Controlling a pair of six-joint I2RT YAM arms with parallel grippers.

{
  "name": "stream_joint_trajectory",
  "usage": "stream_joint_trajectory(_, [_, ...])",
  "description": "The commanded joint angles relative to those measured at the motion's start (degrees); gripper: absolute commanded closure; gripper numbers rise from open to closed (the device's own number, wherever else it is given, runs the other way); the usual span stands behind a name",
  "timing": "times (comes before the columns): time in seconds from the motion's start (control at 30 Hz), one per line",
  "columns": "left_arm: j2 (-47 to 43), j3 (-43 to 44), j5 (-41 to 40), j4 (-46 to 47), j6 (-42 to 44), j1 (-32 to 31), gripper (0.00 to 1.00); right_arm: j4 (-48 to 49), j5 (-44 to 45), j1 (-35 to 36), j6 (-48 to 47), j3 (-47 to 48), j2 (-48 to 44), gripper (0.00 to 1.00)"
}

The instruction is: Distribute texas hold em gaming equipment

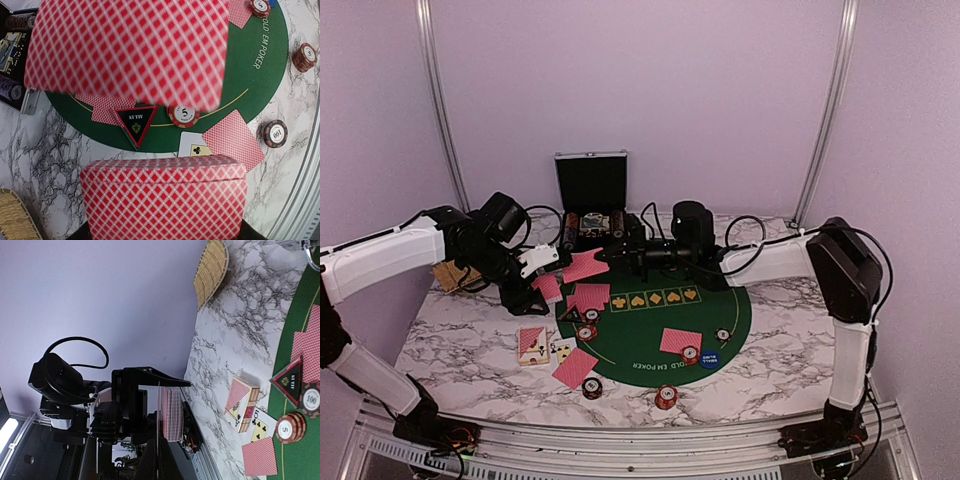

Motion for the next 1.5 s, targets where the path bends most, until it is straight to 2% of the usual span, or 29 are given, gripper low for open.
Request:
stream_joint_trajectory(0.0, [-1.2, -0.7, -0.6, 0.6, 0.4, 0.4, 1.0, -4.4, -0.8, -5.2, -5.0, -2.7, -4.8, 1.0])
stream_joint_trajectory(0.1, [-1.3, -0.8, -0.5, 0.6, 0.4, 0.5, 1.0, -6.3, -0.9, -10.0, -7.2, -5.3, -7.4, 1.0])
stream_joint_trajectory(0.33, [-1.6, -1.4, -0.4, 0.5, 0.5, 0.8, 1.0, -19.5, 4.0, -24.5, -18.8, -7.6, -11.6, 1.0])
stream_joint_trajectory(0.6, [-1.3, -1.3, 0.2, 0.2, 0.5, 1.1, 1.0, -28.3, 14.0, -35.3, -28.3, -3.9, -7.6, 1.0])
stream_joint_trajectory(0.7, [-1.1, -0.9, 0.3, 0.1, 0.4, 1.1, 1.0, -32.2, 18.0, -35.8, -31.7, 0.8, -3.5, 1.0])
stream_joint_trajectory(1.13, [-0.1, 0.6, 0.7, -0.8, 0.4, 1.1, 1.0, -38.0, 23.0, -35.8, -35.8, 11.6, 8.6, 1.0])
stream_joint_trajectory(1.37, [-0.3, 0.4, 0.8, -0.9, 0.3, 1.1, 1.0, -38.6, 23.0, -35.7, -37.0, 10.1, 9.0, 1.0])
stream_joint_trajectory(1.47, [-0.4, 0.3, 0.8, -0.9, 0.6, 1.1, 1.0, -38.8, 22.8, -35.6, -37.9, 8.6, 8.2, 0.94])
